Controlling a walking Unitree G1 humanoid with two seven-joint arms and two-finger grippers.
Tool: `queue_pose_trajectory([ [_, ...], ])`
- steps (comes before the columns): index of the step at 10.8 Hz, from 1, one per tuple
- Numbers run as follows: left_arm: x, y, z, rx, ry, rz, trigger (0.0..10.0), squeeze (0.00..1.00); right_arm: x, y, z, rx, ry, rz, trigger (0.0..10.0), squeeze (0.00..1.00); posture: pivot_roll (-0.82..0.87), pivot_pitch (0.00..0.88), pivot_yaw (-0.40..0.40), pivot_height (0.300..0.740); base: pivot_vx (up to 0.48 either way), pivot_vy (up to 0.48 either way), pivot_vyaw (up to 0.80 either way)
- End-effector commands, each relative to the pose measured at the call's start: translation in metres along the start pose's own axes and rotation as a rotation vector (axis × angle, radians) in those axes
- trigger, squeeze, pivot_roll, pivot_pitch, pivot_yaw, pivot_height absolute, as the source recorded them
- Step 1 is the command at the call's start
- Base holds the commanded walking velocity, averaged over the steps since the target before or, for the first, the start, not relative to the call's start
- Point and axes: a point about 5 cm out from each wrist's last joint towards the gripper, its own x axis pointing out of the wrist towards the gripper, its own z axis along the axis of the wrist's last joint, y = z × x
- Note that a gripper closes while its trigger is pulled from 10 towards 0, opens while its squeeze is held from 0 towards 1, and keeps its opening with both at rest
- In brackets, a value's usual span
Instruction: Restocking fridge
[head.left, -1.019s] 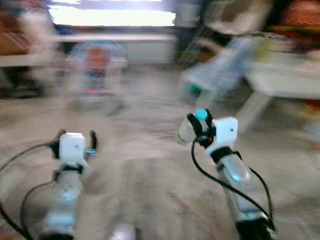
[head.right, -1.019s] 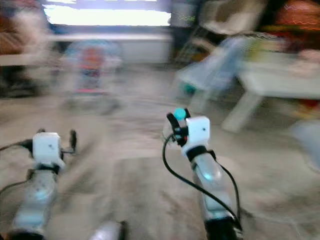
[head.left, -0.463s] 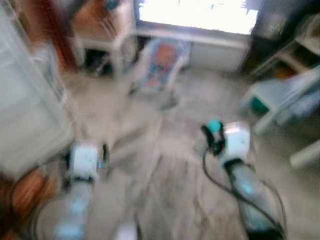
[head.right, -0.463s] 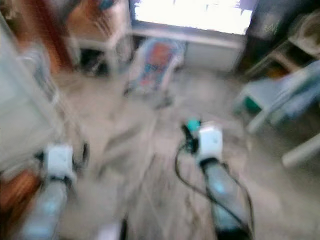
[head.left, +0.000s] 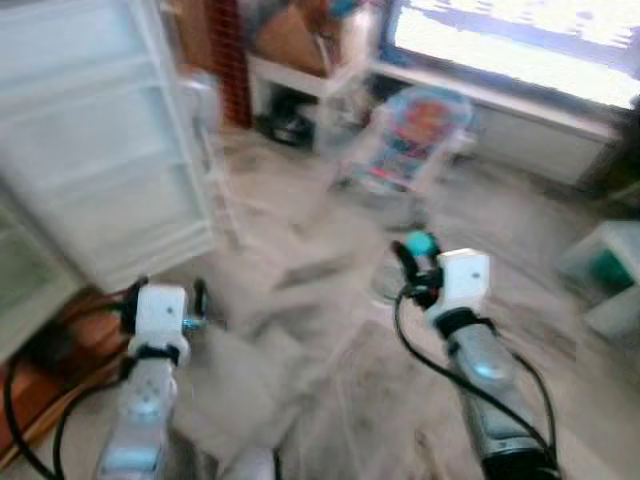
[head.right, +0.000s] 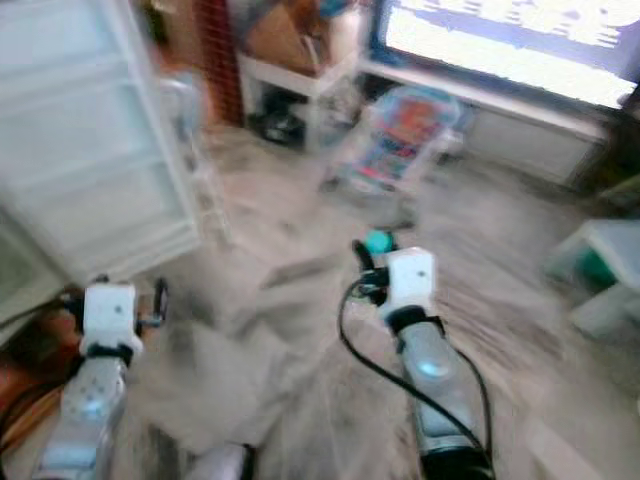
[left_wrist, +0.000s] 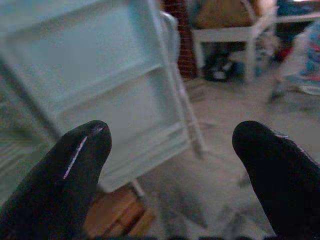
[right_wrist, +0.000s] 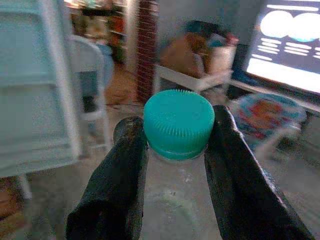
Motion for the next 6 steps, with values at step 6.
queue_pose_trajectory([
  [6,-0.008,0.0,-0.008,-0.01,0.04,0.006,10.0,0.0,-0.016,-0.022,-0.018,-0.039,0.079,-0.149,10.0,0.0,0.13,0.019,-0.036,0.74,0.0,0.0,0.0],
])
